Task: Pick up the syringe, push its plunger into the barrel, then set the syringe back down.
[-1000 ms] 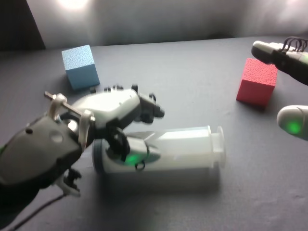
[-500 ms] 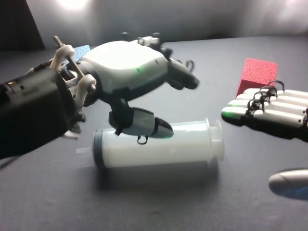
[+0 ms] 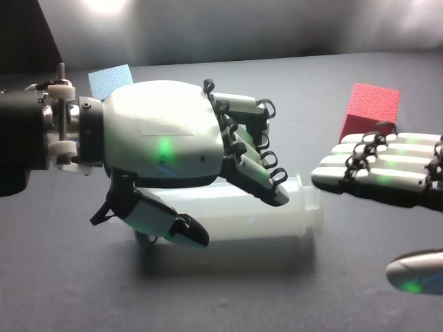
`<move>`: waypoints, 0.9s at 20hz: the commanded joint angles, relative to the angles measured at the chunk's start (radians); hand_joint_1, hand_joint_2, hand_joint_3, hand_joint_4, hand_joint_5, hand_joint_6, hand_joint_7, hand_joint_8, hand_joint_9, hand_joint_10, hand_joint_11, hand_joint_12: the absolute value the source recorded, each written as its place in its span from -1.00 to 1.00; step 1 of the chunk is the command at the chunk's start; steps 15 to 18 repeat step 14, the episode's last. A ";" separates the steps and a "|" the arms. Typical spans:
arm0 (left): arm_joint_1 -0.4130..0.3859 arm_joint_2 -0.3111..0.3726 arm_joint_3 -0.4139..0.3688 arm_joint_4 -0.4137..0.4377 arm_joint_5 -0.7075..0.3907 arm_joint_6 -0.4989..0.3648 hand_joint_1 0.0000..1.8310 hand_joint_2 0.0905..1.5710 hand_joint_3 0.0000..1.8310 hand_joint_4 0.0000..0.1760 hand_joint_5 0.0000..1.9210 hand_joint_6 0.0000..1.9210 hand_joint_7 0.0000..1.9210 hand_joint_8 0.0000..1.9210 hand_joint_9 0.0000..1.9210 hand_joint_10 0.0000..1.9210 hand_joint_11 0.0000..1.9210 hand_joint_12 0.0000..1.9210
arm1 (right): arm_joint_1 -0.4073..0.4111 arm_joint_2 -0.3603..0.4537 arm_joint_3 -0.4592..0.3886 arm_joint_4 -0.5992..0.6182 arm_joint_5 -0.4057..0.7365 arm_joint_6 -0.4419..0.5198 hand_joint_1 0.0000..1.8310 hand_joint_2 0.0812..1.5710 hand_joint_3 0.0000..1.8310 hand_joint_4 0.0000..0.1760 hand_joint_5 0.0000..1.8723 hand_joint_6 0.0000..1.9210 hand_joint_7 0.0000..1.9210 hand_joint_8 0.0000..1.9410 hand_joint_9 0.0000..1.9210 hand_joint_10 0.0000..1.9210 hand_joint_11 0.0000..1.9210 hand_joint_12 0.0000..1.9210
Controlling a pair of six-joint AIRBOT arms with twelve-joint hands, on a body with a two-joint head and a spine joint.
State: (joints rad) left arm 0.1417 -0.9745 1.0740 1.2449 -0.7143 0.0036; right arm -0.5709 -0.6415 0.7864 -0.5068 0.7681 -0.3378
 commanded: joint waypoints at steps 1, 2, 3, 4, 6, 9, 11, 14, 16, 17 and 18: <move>-0.004 0.011 0.006 -0.064 -0.080 0.000 -0.02 0.35 -1.00 -1.00 -0.35 -1.00 -0.24 -0.99 -0.29 -0.96 -0.89 0.17 | 0.018 0.007 -0.003 0.031 0.111 0.009 -1.00 0.61 -1.00 -1.00 -1.00 -1.00 -0.99 -1.00 -1.00 -1.00 -1.00 -1.00; 0.007 0.013 0.007 -0.074 -0.082 0.000 -0.02 0.34 -1.00 -1.00 -0.33 -0.99 -0.23 -0.99 -0.27 -0.96 -0.86 0.14 | 0.029 0.007 0.001 0.031 0.111 0.028 -1.00 0.61 -1.00 -1.00 -1.00 -1.00 -0.98 -0.99 -1.00 -1.00 -0.99 -1.00; 0.013 0.014 0.006 -0.086 -0.082 0.000 -0.07 0.39 -0.99 -1.00 -0.36 -1.00 -0.25 -1.00 -0.30 -0.98 -0.91 0.16 | 0.035 0.007 0.004 0.031 0.110 0.041 -1.00 0.62 -1.00 -1.00 -1.00 -1.00 -1.00 -1.00 -1.00 -1.00 -1.00 -1.00; 0.016 0.014 0.006 -0.094 -0.080 0.000 -0.07 0.39 -1.00 -1.00 -0.34 -1.00 -0.24 -1.00 -0.29 -0.98 -0.92 0.19 | 0.043 0.007 0.008 0.031 0.102 0.054 -1.00 0.61 -1.00 -1.00 -1.00 -1.00 -1.00 -1.00 -1.00 -1.00 -1.00 -1.00; 0.002 0.015 0.006 -0.093 -0.072 0.000 -0.08 0.40 -1.00 -1.00 -0.34 -1.00 -0.23 -0.99 -0.28 -0.97 -0.93 0.24 | 0.067 0.006 0.009 0.031 0.068 0.056 -1.00 0.62 -1.00 -1.00 -1.00 -1.00 -0.99 -1.00 -1.00 -1.00 -0.99 -0.99; -0.022 0.014 0.002 -0.092 -0.058 0.000 -0.07 0.37 -1.00 -1.00 -0.31 -0.99 -0.19 -0.99 -0.24 -0.96 -0.87 0.22 | 0.092 0.006 0.011 0.031 0.026 0.055 -1.00 0.63 -1.00 -1.00 -1.00 -1.00 -0.99 -1.00 -1.00 -1.00 -0.99 -1.00; -0.038 0.015 -0.005 -0.090 -0.044 -0.001 -0.06 0.38 -1.00 -1.00 -0.31 -1.00 -0.19 -0.99 -0.24 -0.96 -0.89 0.24 | 0.092 0.006 0.012 0.025 0.026 0.035 -1.00 0.62 -1.00 -1.00 -1.00 -1.00 -0.97 -0.99 -0.99 -1.00 -0.97 -0.99; -0.047 0.015 -0.015 -0.090 -0.039 -0.001 0.02 0.35 -1.00 -1.00 -0.32 -1.00 -0.19 -1.00 -0.24 -0.96 -0.90 0.26 | 0.092 0.006 0.012 0.023 0.026 0.017 -1.00 0.62 -1.00 -1.00 -0.96 -0.99 -0.93 -0.98 -0.96 -0.99 -0.95 -0.97; -0.047 0.015 -0.015 -0.090 -0.039 -0.001 0.02 0.35 -1.00 -1.00 -0.32 -1.00 -0.19 -1.00 -0.24 -0.96 -0.90 0.26 | 0.092 0.006 0.012 0.023 0.026 0.017 -1.00 0.62 -1.00 -1.00 -0.96 -0.99 -0.93 -0.98 -0.96 -0.99 -0.95 -0.97; -0.047 0.015 -0.015 -0.090 -0.039 -0.001 0.02 0.35 -1.00 -1.00 -0.32 -1.00 -0.19 -1.00 -0.24 -0.96 -0.90 0.26 | 0.092 0.006 0.012 0.023 0.026 0.017 -1.00 0.62 -1.00 -1.00 -0.96 -0.99 -0.93 -0.98 -0.96 -0.99 -0.95 -0.97; -0.047 0.015 -0.015 -0.090 -0.039 -0.001 0.02 0.35 -1.00 -1.00 -0.32 -1.00 -0.19 -1.00 -0.24 -0.96 -0.90 0.26 | 0.092 0.006 0.012 0.023 0.026 0.017 -1.00 0.62 -1.00 -1.00 -0.96 -0.99 -0.93 -0.98 -0.96 -0.99 -0.95 -0.97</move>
